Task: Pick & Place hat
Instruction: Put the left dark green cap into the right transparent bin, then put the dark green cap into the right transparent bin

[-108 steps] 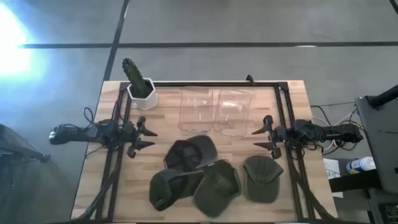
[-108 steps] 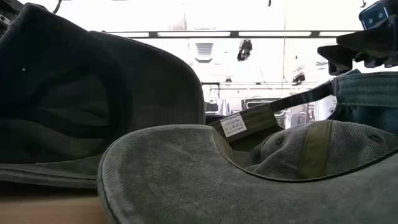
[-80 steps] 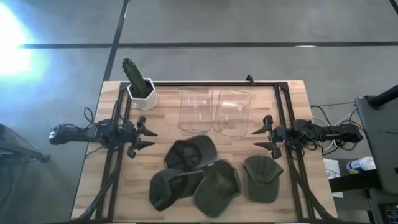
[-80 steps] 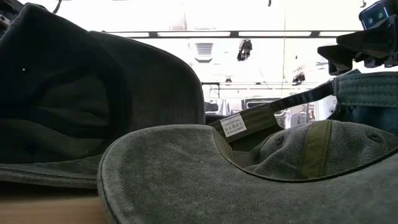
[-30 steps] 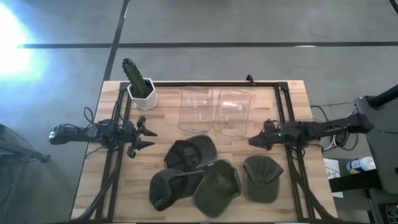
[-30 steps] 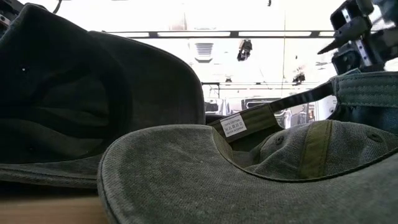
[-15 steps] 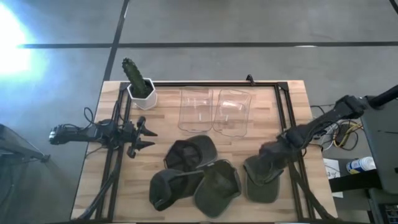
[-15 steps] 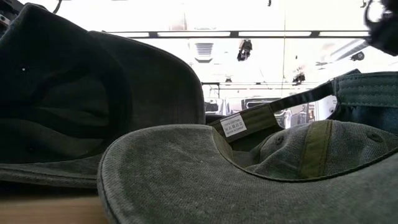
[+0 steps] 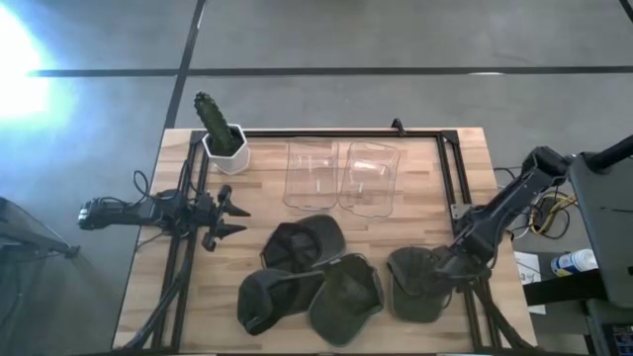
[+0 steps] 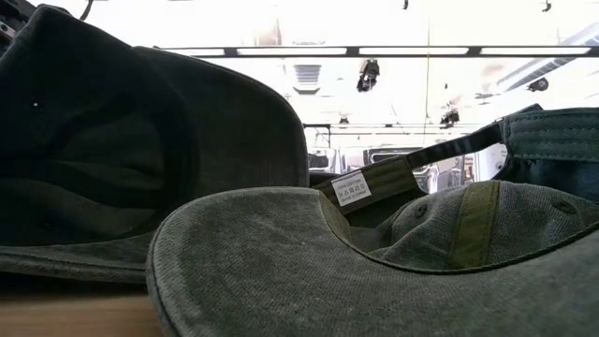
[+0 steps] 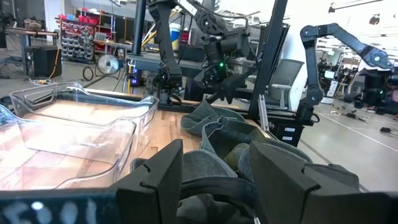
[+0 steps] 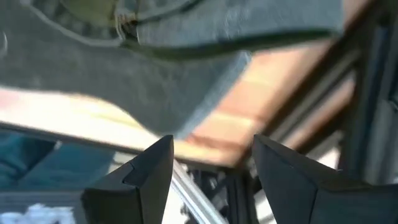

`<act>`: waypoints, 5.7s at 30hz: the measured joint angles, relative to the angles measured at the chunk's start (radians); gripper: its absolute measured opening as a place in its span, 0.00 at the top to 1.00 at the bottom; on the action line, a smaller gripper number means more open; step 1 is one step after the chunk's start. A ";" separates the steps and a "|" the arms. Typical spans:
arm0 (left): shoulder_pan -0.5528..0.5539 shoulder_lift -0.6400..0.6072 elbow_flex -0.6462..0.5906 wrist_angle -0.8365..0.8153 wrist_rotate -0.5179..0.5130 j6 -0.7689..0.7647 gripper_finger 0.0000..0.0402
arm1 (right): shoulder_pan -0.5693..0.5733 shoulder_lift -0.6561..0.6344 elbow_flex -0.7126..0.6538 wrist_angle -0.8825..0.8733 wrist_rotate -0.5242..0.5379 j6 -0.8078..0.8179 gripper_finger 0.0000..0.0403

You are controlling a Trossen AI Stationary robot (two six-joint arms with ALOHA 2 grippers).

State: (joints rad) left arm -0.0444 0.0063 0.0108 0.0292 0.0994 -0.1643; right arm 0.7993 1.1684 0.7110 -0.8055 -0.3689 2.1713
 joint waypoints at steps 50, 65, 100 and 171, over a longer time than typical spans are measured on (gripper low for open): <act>0.000 0.000 0.000 0.000 0.000 0.000 0.55 | -0.338 -0.274 0.273 -0.522 1.094 -0.211 0.97; 0.000 0.000 0.000 0.000 0.000 0.000 0.55 | -1.117 -0.020 0.217 -0.069 0.523 -0.793 0.97; 0.000 0.000 0.000 0.000 0.000 0.000 0.55 | -1.192 0.156 0.501 -0.319 0.358 -1.310 0.39; 0.000 0.004 0.000 0.000 0.000 0.000 0.55 | -0.157 0.472 0.111 0.335 0.348 -0.079 0.98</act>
State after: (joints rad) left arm -0.0445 0.0106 0.0109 0.0292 0.0994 -0.1645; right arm 0.6426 1.6408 0.8221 -0.4701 -0.0212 2.0921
